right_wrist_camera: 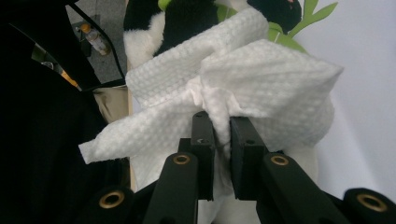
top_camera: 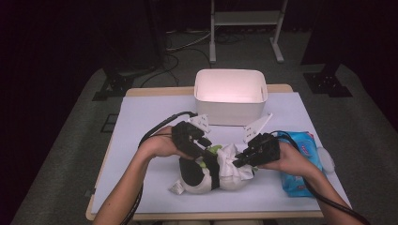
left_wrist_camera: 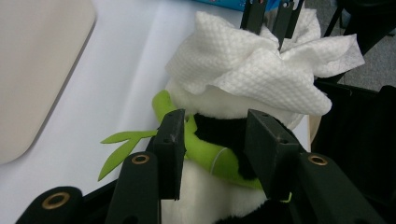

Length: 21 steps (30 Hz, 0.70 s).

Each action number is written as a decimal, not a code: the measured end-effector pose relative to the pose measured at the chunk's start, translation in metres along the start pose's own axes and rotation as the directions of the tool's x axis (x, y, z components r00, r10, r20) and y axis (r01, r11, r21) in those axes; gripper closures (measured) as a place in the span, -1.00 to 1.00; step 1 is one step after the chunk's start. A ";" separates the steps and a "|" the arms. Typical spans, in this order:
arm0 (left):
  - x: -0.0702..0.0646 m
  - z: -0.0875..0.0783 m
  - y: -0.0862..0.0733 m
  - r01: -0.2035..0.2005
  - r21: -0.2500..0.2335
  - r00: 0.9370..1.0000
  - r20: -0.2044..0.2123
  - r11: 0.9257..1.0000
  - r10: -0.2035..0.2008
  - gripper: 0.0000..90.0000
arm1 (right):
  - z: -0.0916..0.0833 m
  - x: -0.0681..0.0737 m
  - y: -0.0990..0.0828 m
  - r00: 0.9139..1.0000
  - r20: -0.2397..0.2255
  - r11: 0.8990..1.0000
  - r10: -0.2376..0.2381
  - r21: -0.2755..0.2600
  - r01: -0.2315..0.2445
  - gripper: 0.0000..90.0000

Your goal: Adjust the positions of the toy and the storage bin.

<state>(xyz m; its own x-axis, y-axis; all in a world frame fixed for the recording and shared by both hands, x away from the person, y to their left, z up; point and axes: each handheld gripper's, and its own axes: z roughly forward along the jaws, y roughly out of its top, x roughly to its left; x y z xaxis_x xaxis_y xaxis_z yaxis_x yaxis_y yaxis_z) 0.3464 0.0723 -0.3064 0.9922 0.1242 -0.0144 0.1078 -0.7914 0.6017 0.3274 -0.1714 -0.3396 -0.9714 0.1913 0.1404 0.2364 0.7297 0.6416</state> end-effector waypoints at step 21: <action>0.007 0.004 -0.005 0.016 0.029 1.000 -0.026 0.999 -0.015 0.20 | 0.001 0.002 -0.001 1.000 -0.015 1.000 -0.014 0.012 0.014 0.83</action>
<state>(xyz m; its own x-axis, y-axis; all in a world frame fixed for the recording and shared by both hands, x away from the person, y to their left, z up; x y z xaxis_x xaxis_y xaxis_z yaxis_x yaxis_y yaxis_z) 0.3534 0.0744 -0.3126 0.9884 0.1516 -0.0024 0.1251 -0.8066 0.5777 0.3256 -0.1711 -0.3413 -0.9748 0.1712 0.1429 0.2229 0.7400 0.6345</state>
